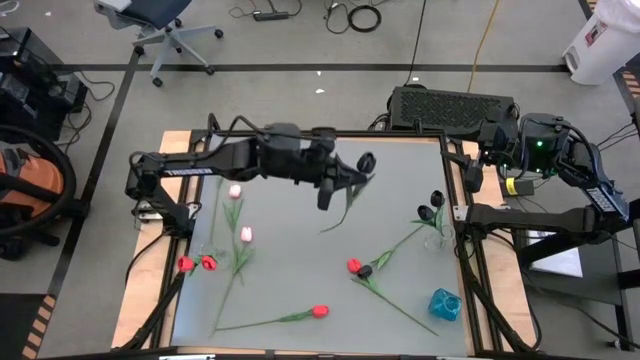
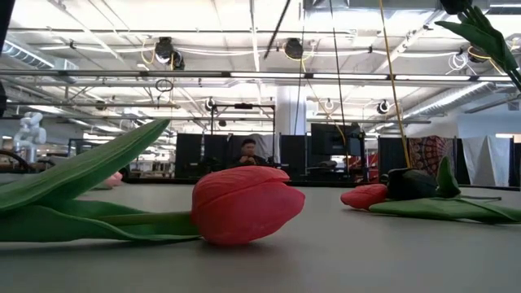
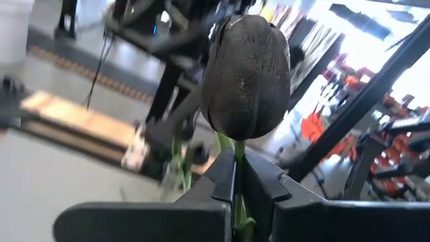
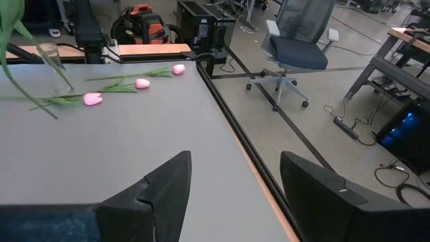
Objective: Sort flowers into vase by color
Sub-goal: Put the left black tulip into the right transparent vase
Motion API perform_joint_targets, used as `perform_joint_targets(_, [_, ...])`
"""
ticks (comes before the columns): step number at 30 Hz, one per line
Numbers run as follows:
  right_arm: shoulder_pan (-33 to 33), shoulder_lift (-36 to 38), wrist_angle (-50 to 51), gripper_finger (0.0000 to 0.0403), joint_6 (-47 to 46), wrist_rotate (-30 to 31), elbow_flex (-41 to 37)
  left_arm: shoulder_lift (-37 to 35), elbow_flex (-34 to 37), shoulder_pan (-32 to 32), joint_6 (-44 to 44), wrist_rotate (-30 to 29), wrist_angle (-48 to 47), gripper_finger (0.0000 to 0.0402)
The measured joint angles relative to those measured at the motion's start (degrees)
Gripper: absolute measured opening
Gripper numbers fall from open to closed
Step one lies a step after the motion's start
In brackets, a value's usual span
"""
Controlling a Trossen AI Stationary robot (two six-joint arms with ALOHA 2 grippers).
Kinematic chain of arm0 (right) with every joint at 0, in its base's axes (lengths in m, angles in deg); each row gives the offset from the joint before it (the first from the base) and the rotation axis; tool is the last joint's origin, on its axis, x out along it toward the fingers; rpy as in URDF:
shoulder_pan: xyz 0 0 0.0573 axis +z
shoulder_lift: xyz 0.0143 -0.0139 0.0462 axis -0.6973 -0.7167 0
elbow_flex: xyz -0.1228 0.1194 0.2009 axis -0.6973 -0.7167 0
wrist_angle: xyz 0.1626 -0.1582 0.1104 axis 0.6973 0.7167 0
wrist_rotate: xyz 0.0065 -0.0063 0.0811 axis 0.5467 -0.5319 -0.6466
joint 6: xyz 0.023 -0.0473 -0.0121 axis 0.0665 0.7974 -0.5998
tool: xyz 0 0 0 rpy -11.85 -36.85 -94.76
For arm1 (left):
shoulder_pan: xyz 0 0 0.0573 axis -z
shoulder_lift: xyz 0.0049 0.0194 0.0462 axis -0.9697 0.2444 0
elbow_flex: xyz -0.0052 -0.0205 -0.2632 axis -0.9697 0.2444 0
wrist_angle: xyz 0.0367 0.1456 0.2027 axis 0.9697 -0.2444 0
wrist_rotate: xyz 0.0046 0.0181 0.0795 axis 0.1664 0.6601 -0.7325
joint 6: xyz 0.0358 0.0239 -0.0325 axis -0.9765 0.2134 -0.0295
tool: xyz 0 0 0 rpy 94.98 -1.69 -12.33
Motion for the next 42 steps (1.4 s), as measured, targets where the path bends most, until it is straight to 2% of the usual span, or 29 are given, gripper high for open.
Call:
perform_joint_targets(7, [0.0,0.0,0.0,0.0219,0.0,0.0,0.0,0.0,-0.6,-0.17,-4.29,0.07,5.9,0.0017])
perform_joint_targets(34, [0.0,0.0,0.02,0.0219,0.0,0.0,0.0,0.04,-0.6,-0.21,-6.17,0.03,6.08,0.0017])
perform_joint_targets(42, [0.0,0.02,0.0,0.0219,0.0,0.0,0.0,0.09,-0.58,1.61,-8.87,-2.33,12.91,0.0017])
